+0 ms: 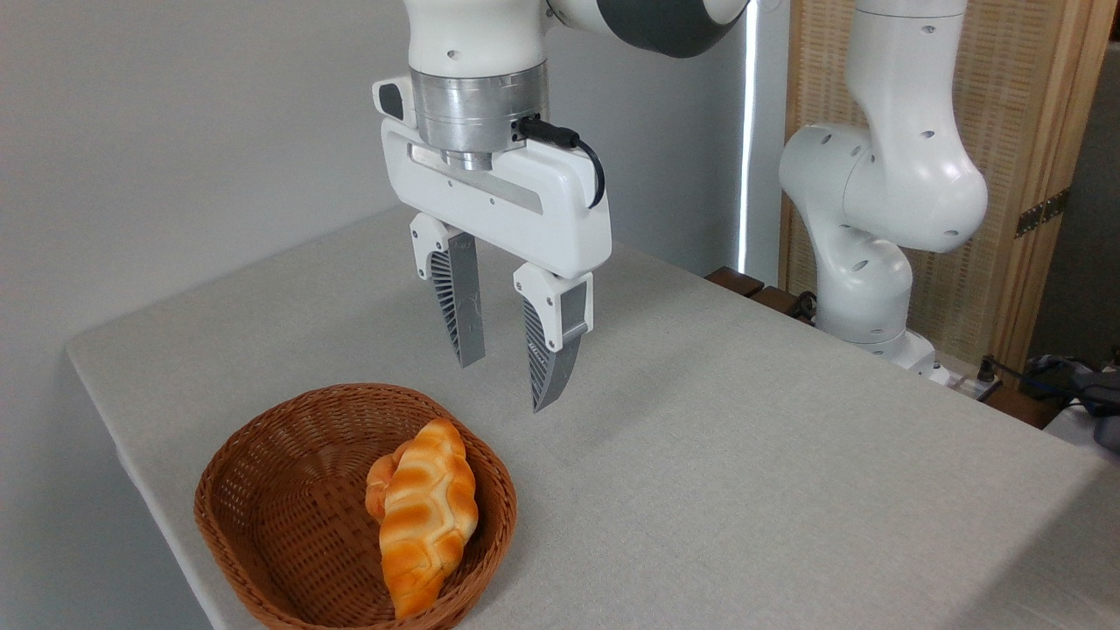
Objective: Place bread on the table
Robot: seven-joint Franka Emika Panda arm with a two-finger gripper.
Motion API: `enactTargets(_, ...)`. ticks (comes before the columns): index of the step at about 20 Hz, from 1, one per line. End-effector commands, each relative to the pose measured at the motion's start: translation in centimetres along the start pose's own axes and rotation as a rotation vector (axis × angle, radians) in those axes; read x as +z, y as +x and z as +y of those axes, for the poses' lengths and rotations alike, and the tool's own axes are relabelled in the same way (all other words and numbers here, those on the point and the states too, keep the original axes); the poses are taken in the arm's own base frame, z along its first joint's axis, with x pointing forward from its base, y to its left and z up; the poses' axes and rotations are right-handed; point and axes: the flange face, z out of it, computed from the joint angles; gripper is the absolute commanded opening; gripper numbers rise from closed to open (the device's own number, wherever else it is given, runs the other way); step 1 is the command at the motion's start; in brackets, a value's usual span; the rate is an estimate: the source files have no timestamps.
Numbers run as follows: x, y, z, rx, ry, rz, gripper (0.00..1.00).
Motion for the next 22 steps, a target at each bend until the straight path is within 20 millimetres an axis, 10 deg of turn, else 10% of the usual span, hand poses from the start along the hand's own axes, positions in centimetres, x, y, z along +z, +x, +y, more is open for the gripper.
enactTargets(1,-0.7,-0.3,0.2,0.001,-0.001,-0.017,1.00)
enactTargets(22,0.2,1.0,2.1,0.002,-0.042,-0.024,1.00)
